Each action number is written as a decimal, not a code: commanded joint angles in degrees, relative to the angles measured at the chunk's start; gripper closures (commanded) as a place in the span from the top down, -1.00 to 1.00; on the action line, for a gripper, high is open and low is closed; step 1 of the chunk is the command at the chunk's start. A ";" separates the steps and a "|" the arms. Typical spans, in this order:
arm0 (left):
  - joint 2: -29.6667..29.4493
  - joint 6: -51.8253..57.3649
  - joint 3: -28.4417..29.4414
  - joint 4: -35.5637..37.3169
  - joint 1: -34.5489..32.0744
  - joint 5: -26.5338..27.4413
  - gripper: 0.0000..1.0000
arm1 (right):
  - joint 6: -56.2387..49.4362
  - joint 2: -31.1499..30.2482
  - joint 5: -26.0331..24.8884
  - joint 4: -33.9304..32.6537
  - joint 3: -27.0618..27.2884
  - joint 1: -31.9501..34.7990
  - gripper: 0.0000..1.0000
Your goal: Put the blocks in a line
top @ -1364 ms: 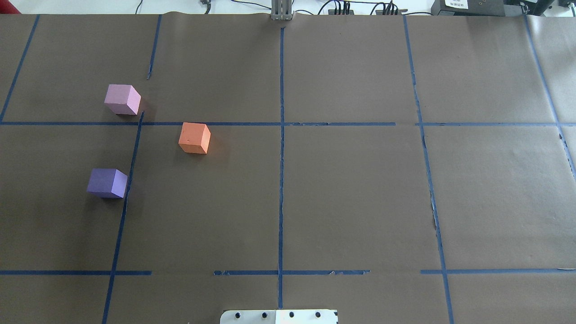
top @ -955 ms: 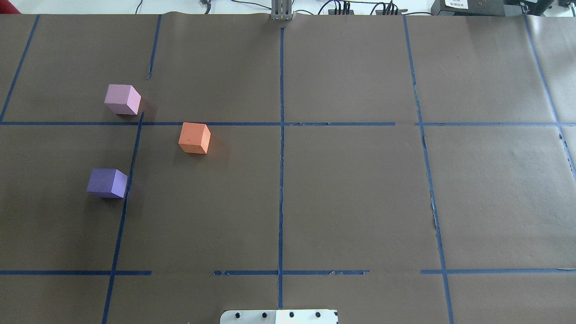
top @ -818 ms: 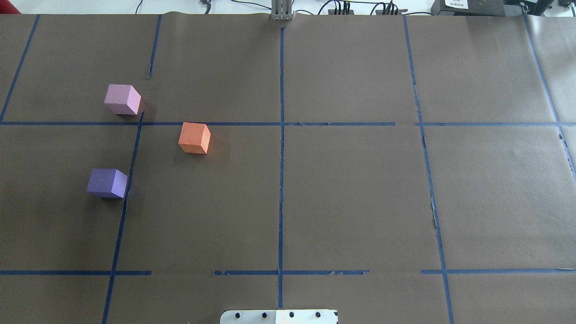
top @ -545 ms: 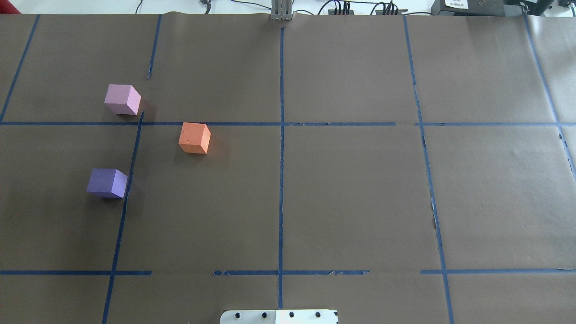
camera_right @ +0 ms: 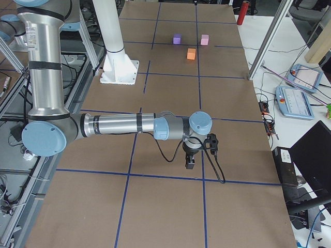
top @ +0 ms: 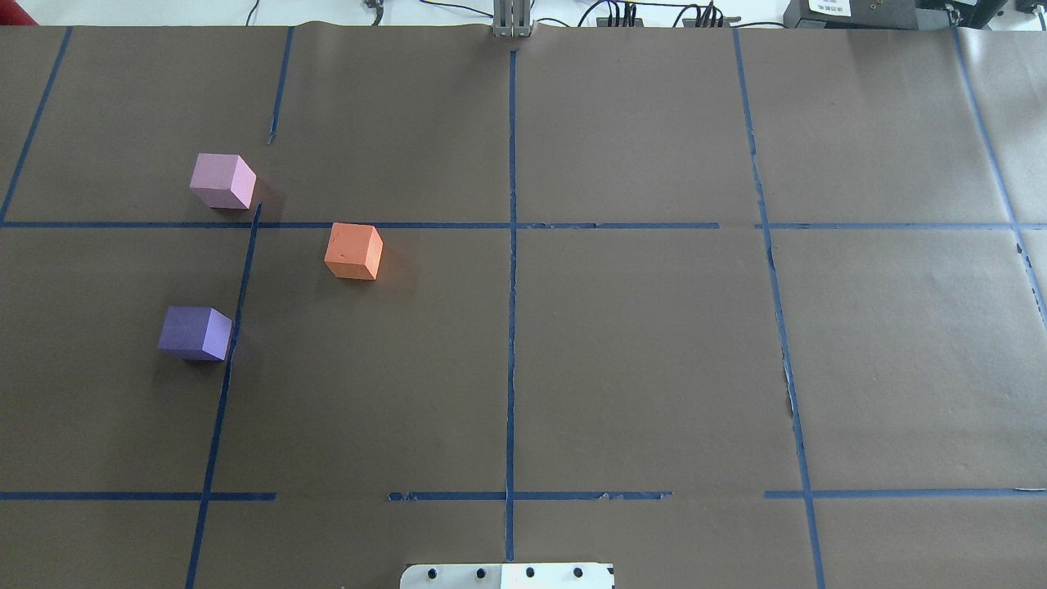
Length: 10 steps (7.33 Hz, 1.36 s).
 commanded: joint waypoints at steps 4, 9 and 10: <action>-17.99 -38.29 -0.01 -0.21 27.58 18.95 1.00 | 0.00 0.00 0.00 0.00 -0.03 0.00 1.00; -22.66 -49.16 5.79 -0.03 36.67 26.90 1.00 | 0.00 0.00 0.00 0.00 0.06 0.00 1.00; -22.67 -49.86 6.23 -0.03 37.64 26.90 1.00 | 0.00 0.00 0.00 0.00 -0.02 0.00 1.00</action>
